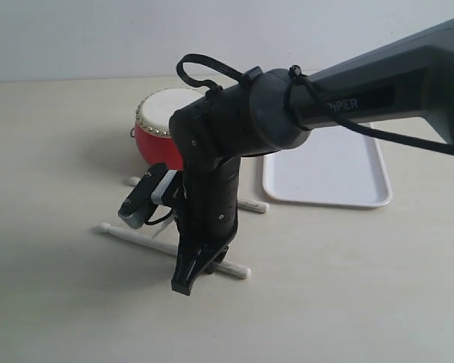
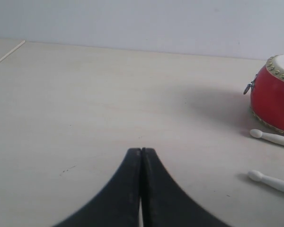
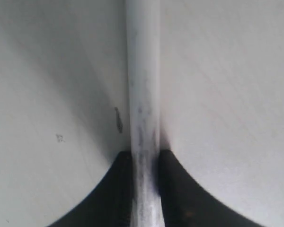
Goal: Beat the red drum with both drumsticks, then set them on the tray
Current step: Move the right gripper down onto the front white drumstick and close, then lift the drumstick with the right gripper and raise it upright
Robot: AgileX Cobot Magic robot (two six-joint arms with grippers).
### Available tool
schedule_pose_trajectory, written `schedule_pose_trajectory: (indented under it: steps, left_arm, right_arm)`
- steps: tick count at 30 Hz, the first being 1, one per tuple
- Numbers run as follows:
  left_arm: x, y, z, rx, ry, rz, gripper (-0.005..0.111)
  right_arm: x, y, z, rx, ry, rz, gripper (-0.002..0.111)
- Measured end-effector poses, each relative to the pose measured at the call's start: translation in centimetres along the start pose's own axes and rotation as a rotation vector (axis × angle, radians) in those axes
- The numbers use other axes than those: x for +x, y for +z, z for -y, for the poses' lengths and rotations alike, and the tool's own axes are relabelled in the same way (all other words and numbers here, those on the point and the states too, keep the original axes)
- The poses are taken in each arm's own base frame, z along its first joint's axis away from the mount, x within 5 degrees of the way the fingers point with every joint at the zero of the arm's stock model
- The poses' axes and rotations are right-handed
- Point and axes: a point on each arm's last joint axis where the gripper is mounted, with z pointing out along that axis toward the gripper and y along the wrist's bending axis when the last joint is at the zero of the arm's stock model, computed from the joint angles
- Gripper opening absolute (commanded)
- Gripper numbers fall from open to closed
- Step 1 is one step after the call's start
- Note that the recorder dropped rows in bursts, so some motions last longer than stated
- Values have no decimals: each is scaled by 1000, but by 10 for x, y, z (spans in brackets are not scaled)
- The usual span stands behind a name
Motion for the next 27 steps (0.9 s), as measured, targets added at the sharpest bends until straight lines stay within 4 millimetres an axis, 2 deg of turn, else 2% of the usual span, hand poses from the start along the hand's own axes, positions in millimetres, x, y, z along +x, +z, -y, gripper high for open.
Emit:
schedule_pose_trajectory:
  steps: [3,4,8,10,11,15,19,22,27]
  left_arm:
    - [0,0,0,0,0,0,0]
    - [0,0,0,0,0,0,0]
    - [0,0,0,0,0,0,0]
    - [0,0,0,0,0,0,0]
    - [0,0,0,0,0,0,0]
    - [0,0,0,0,0,0,0]
    - [0,0,0,0,0,0,0]
    - [0,0,0,0,0,0,0]
    - [0,0,0,0,0,0,0]
  right_arm:
    - [0,-4,0,3,28,8,0]
    - [0,-13,-1,10,31,31,0]
    - [-7,-72,-2,54,63,266,0]
    - [-6,-99,5,26,125,404,0]
    - [-4,-111,15,3,158,472,0]
    - [6,-129,41,-43,198,599,0]
    - [15,-145,60,-123,165,734,0]
    - [18,-154,62,-194,82,826,0]
    - [19,-162,53,-301,-71,907,0]
